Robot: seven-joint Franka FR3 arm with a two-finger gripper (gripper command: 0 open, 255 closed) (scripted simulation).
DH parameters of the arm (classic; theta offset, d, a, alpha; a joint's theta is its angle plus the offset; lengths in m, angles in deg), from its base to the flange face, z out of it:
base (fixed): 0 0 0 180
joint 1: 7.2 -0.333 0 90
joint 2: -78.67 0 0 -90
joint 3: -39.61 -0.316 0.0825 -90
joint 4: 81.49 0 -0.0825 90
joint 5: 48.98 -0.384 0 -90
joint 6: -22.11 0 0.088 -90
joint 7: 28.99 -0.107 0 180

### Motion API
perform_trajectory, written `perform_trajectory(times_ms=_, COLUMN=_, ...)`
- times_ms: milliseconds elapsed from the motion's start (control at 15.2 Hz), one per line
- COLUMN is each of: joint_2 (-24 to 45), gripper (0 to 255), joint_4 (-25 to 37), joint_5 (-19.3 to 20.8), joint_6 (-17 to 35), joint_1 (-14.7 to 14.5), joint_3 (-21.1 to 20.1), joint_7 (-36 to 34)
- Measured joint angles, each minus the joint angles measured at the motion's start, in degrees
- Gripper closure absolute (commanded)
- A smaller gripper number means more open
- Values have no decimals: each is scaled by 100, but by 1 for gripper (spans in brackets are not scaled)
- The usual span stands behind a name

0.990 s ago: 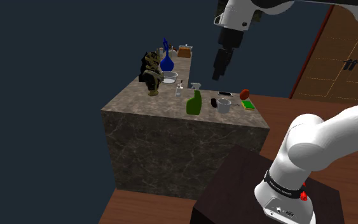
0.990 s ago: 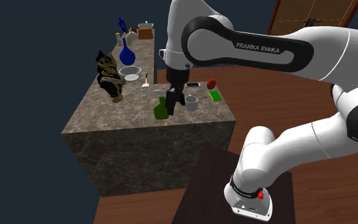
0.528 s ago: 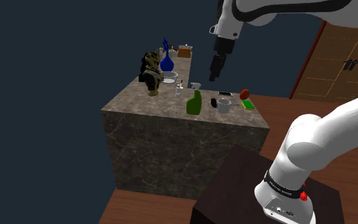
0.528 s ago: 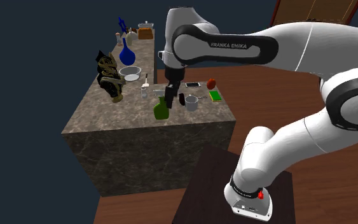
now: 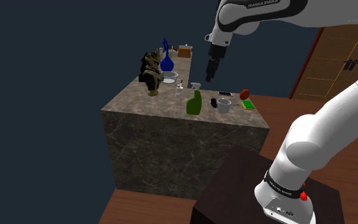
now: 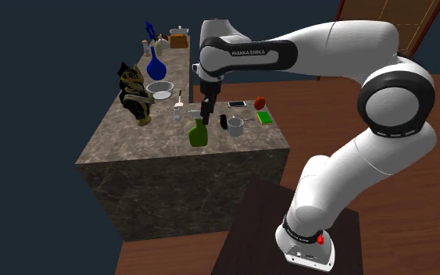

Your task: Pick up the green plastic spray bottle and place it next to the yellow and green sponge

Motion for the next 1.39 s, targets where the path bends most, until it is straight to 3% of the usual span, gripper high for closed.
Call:
perform_trajectory(times_ms=726, joint_2=2130, gripper=0, joint_4=1390, joint_5=-466, joint_6=520, joint_1=217, joint_3=800, joint_7=1552)
perform_trajectory(times_ms=1254, joint_2=4111, gripper=0, joint_4=3362, joint_5=-1194, joint_6=261, joint_1=735, joint_3=978, joint_7=2555)
perform_trajectory(times_ms=1386, joint_2=4344, gripper=0, joint_4=3561, joint_5=-1274, joint_6=261, joint_1=827, joint_3=971, joint_7=2672)
